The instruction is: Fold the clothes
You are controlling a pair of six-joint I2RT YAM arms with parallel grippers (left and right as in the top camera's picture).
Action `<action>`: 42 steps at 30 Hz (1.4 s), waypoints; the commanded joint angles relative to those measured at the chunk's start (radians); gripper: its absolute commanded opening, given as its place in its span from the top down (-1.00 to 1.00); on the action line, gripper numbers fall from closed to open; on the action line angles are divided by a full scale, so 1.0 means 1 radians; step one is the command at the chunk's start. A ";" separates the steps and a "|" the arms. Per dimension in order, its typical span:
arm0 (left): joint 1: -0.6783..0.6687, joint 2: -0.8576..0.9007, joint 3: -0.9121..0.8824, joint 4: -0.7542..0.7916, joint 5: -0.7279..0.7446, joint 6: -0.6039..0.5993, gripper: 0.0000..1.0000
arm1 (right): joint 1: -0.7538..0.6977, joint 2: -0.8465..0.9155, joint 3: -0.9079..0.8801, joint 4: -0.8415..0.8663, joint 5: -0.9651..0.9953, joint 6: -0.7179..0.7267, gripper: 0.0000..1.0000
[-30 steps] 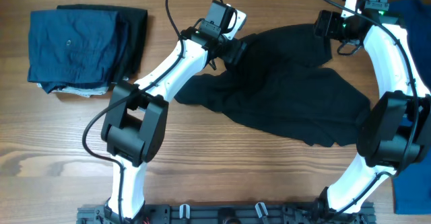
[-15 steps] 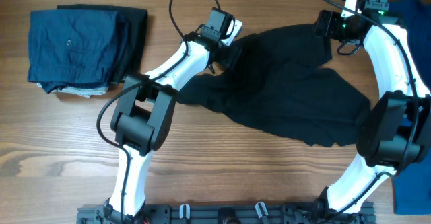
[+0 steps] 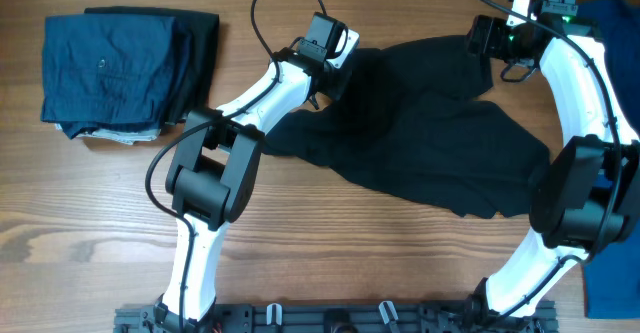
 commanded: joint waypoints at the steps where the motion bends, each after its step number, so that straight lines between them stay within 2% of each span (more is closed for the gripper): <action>1: 0.005 0.018 0.014 0.003 -0.007 0.005 0.78 | -0.003 -0.005 0.010 0.000 -0.013 0.010 -0.99; 4: 0.019 0.018 0.014 0.011 -0.069 -0.008 0.87 | -0.003 -0.006 0.010 0.000 -0.013 0.010 -1.00; 6: 0.051 0.018 0.014 0.021 -0.161 -0.069 0.92 | -0.003 -0.005 0.010 0.000 -0.013 0.010 -0.99; 9: 0.115 0.018 0.014 0.011 -0.223 -0.151 0.92 | -0.003 -0.006 0.010 0.000 -0.013 0.010 -1.00; 15: 0.285 0.018 0.014 -0.078 -0.226 -0.319 0.92 | -0.003 -0.005 0.010 0.000 -0.013 0.010 -0.99; 19: 0.366 0.011 0.014 -0.096 -0.215 -0.340 0.85 | -0.003 -0.005 0.010 0.000 -0.013 0.010 -0.99; 20: 0.376 0.007 0.014 -0.095 -0.214 -0.341 0.75 | -0.003 -0.006 0.010 0.000 -0.013 0.010 -0.99; 21: 0.381 -0.001 0.014 -0.092 -0.215 -0.340 0.54 | -0.003 -0.005 0.010 0.000 -0.013 0.010 -1.00; 24: 0.381 -0.027 0.014 -0.074 -0.215 -0.340 0.12 | -0.003 -0.006 0.010 0.000 -0.013 0.010 -0.99; 27: 0.365 -0.080 0.014 -0.054 -0.215 -0.340 -0.39 | -0.003 -0.006 0.010 0.000 -0.013 0.010 -0.99; 29: 0.350 -0.140 0.014 -0.051 -0.214 -0.341 -0.58 | -0.003 -0.005 0.010 0.000 -0.013 0.010 -0.99; 35: 0.307 -0.361 0.014 -0.147 -0.196 -0.358 -1.00 | -0.003 -0.005 0.010 0.000 -0.013 0.010 -0.99; 38: 0.305 -0.465 0.014 -0.247 -0.177 -0.405 -0.99 | -0.003 -0.005 0.010 0.000 -0.013 0.010 -0.99; 42: 0.312 -0.575 0.014 -0.398 -0.071 -0.423 -0.99 | -0.003 -0.005 0.010 0.012 -0.013 0.010 -0.99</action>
